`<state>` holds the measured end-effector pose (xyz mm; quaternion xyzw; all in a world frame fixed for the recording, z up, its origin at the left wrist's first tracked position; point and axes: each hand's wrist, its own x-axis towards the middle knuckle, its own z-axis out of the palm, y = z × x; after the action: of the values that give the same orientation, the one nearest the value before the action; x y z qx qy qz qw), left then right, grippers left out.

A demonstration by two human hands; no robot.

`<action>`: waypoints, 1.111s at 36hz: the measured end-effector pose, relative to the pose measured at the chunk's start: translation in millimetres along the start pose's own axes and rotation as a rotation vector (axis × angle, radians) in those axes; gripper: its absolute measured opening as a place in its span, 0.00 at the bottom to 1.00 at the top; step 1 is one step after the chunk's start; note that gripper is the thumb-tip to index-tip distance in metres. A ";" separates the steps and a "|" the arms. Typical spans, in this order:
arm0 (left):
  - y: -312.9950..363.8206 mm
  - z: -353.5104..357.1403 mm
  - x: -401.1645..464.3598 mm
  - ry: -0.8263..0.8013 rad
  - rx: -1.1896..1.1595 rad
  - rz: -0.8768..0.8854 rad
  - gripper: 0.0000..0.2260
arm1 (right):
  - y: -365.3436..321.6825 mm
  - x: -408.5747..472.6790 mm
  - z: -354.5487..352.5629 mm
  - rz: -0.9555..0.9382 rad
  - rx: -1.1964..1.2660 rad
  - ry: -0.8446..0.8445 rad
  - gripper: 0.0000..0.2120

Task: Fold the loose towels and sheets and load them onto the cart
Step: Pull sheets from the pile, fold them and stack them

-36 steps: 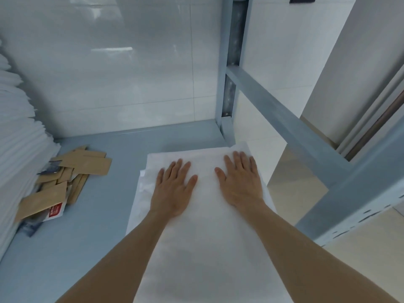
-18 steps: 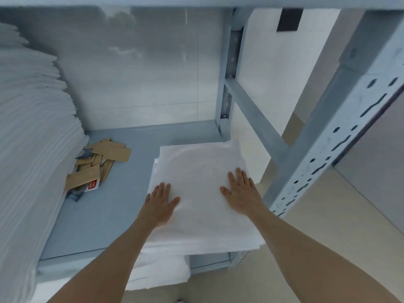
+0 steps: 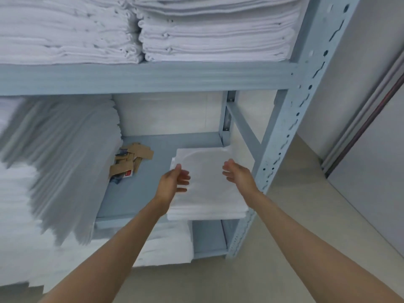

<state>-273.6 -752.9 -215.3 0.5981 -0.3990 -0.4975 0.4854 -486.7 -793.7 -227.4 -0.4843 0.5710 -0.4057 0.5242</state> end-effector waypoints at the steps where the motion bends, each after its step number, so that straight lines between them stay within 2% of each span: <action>1: 2.7 -0.2 -8.7 -0.007 -0.015 0.017 0.20 | -2.9 -12.5 2.3 -0.017 0.032 0.006 0.23; 9: -21.4 -22.2 -99.8 0.017 -0.214 0.109 0.19 | 2.5 -128.4 16.4 -0.111 0.188 0.147 0.13; 11: -25.2 -25.5 -117.7 0.051 -0.225 0.107 0.19 | 5.7 -153.9 26.0 -0.106 0.192 0.187 0.12; 17: -32.5 -30.0 -151.3 -0.004 -0.218 0.140 0.19 | 10.7 -209.4 37.5 -0.088 0.159 0.243 0.13; 28: -27.8 -31.0 -172.6 0.041 -0.272 0.124 0.19 | 5.6 -222.3 16.4 -0.109 0.168 0.275 0.15; 40: -21.4 -0.1 -158.7 0.099 -0.224 0.128 0.19 | 12.9 -189.2 -19.8 -0.110 0.204 0.252 0.14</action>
<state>-303.2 -596.0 -203.3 0.5372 -0.3539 -0.4769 0.5989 -511.5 -606.8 -198.6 -0.4046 0.5604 -0.5472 0.4720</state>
